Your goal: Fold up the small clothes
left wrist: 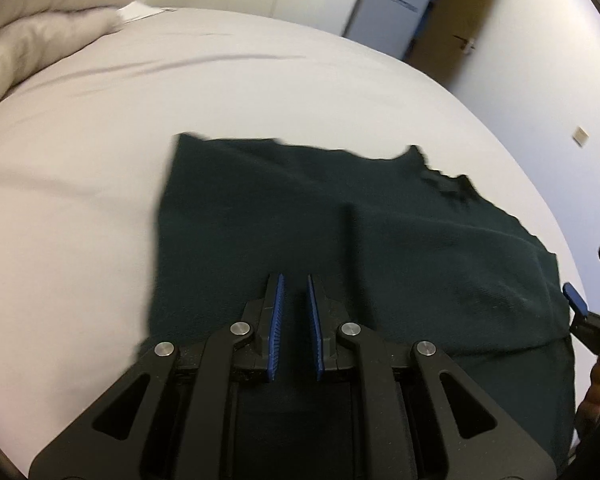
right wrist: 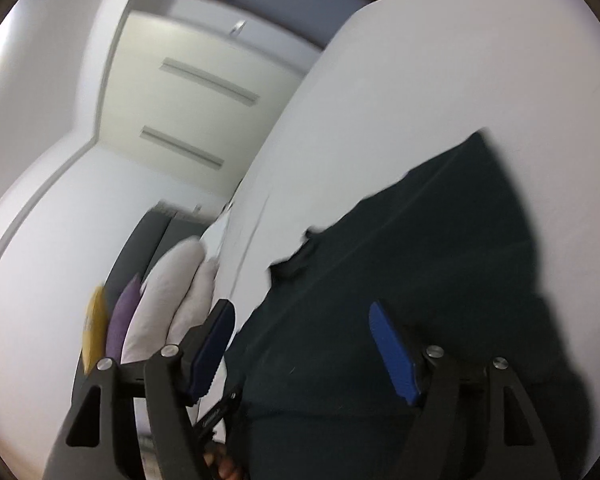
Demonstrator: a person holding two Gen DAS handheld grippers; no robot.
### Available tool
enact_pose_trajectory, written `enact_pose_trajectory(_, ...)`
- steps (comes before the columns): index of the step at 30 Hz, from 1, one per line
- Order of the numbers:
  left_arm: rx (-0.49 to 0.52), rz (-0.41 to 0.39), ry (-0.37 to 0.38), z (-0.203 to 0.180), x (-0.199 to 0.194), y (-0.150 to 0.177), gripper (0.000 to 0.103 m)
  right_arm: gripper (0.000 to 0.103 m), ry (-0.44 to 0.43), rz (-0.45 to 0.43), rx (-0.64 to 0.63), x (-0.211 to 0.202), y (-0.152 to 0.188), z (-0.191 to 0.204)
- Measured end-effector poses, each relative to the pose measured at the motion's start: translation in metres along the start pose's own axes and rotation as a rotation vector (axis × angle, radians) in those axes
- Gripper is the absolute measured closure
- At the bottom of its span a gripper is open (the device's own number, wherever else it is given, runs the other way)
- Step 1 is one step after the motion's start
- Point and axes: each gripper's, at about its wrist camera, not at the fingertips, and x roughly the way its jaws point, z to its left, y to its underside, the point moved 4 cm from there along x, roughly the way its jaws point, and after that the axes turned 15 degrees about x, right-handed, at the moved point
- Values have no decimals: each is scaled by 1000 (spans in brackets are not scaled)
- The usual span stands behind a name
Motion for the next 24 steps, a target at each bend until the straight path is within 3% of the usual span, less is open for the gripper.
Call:
enact_pose_trajectory(3, 33, 8, -21, 1, -1, 1, 90, 32, 44, 19, 73, 14, 1, -25)
enact_pose_trajectory(5, 32, 5, -23, 3, -3, 4, 90, 50, 40, 9, 87, 12, -3, -35)
enact_pose_trajectory(8, 8, -4, -6, 12, -6, 6, 90, 57, 30, 11, 136, 1, -7, -49)
enact_pose_trajectory(9, -2, -9, 5, 16, -8, 8, 90, 56, 35, 4, 147, -7, -8, -51)
enact_pose_trajectory(11, -12, -9, 17, 25, -9, 11, 90, 34, 14, -4, 153, -20, -6, -49)
enact_pose_trajectory(13, 1, -5, 8, 26, -12, 12, 90, 25, -37, -13, 146, -27, -1, -40)
enact_pose_trajectory(15, 18, 2, -7, 24, -13, 13, 90, 24, -14, -5, 127, -27, 3, -41)
enact_pose_trajectory(16, 27, 6, -14, 24, -14, 14, 90, 31, 14, -6, 123, -26, 3, -45)
enact_pose_trajectory(17, 33, 9, -17, 23, -15, 14, 90, 45, 36, 0, 127, -25, 2, -52)
enact_pose_trajectory(19, 49, 17, -22, 22, -18, 15, 90, 57, 58, 11, 147, -28, -1, -63)
enact_pose_trajectory(22, 63, 30, -34, 20, -29, 21, 90, 52, 86, -27, 134, -49, 2, -64)
enact_pose_trajectory(24, 60, 19, -48, 19, -48, 28, 90, 32, 167, -83, 60, -73, 11, -54)
